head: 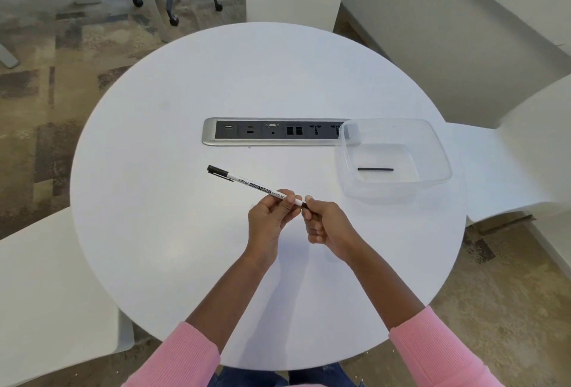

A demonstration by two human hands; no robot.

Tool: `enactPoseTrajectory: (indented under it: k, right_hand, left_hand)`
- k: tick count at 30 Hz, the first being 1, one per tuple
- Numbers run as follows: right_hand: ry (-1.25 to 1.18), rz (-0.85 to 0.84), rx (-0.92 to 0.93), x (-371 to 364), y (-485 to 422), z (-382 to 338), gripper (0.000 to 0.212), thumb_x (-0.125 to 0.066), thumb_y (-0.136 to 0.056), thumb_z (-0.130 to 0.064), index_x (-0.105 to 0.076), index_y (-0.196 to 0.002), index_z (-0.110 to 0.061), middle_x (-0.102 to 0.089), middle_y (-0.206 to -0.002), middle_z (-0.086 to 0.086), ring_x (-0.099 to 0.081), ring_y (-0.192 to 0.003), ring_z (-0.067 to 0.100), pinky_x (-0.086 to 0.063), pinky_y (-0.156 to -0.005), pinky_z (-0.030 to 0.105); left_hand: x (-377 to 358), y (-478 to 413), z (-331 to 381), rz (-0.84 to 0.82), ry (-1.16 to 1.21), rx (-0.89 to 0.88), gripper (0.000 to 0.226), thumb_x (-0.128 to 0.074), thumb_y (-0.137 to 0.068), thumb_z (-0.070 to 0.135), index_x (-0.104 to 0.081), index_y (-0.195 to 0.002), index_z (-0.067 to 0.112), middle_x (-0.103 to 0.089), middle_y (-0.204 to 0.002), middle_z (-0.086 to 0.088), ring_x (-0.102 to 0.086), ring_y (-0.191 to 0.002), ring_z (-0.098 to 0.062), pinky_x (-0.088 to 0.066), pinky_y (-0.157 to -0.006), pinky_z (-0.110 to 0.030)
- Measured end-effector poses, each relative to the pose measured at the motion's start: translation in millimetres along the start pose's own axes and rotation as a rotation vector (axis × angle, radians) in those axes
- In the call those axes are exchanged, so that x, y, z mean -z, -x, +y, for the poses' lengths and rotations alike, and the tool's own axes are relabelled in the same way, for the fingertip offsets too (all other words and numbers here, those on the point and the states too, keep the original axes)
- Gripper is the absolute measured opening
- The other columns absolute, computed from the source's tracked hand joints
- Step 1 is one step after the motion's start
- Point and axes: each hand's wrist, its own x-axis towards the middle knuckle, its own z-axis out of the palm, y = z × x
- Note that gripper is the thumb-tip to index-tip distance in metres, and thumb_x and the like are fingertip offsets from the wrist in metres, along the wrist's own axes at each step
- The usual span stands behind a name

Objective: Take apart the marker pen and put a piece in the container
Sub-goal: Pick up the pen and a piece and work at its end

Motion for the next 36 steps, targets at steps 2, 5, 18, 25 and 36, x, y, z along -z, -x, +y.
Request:
enactPoseTrajectory:
  k: [2, 5, 18, 25, 36]
  right_hand:
    - [0.175, 0.081, 0.084, -1.9, 2.1, 0.1, 0.049, -0.036, -0.095, -0.034, -0.049, -0.053, -0.014, -0.038, -0.036, -0.005, -0.031, -0.034, 0.008, -0.03, -0.042, 0.02]
    - [0.647, 0.257, 0.399, -3.7, 6.2, 6.6, 0.028, -0.045, -0.092, -0.034, -0.056, -0.076, -0.014, -0.05, -0.053, 0.004, -0.044, -0.049, 0.013, -0.034, -0.051, 0.021]
    - [0.86, 0.242, 0.656, 2.4, 6.6, 5.4, 0.024, -0.047, -0.092, -0.018, -0.055, -0.074, -0.005, -0.046, -0.055, -0.005, -0.042, -0.055, 0.017, -0.029, -0.051, 0.023]
    - [0.366, 0.064, 0.261, 3.2, 3.5, -2.9, 0.04, -0.052, -0.09, -0.021, -0.048, -0.05, -0.016, -0.033, -0.035, -0.01, -0.027, -0.034, 0.006, -0.025, -0.04, 0.017]
    - [-0.091, -0.161, -0.14, 9.4, 6.7, -11.7, 0.044, -0.035, -0.096, -0.034, -0.045, -0.057, -0.015, -0.028, -0.038, -0.009, -0.024, -0.034, 0.006, -0.024, -0.032, 0.013]
  left_hand:
    - [-1.6, -0.8, 0.8, 0.02, 0.004, -0.011, 0.014, -0.056, -0.086, 0.003, -0.063, -0.075, 0.007, -0.066, -0.07, 0.0, -0.063, -0.066, -0.01, -0.054, -0.069, -0.016]
    - [-3.2, -0.9, 1.7, 0.064, 0.065, -0.017, 0.017, -0.056, -0.086, 0.003, -0.065, -0.073, 0.007, -0.064, -0.077, -0.005, -0.065, -0.072, -0.013, -0.055, -0.07, -0.016]
    - [-2.0, 1.3, 3.2, 0.029, 0.097, -0.005, 0.024, -0.055, -0.086, 0.002, -0.068, -0.068, 0.012, -0.069, -0.066, 0.004, -0.067, -0.067, -0.006, -0.055, -0.067, -0.015]
    - [1.9, 2.4, 0.1, -0.034, 0.024, -0.018, 0.015, -0.053, -0.088, 0.005, -0.061, -0.075, 0.008, -0.068, -0.066, 0.006, -0.064, -0.067, -0.011, -0.055, -0.08, -0.021]
    - [-0.4, 5.3, 3.1, -0.054, -0.013, -0.022, 0.014, -0.055, -0.087, 0.006, -0.063, -0.075, 0.009, -0.072, -0.068, 0.006, -0.065, -0.065, -0.008, -0.054, -0.071, -0.017]
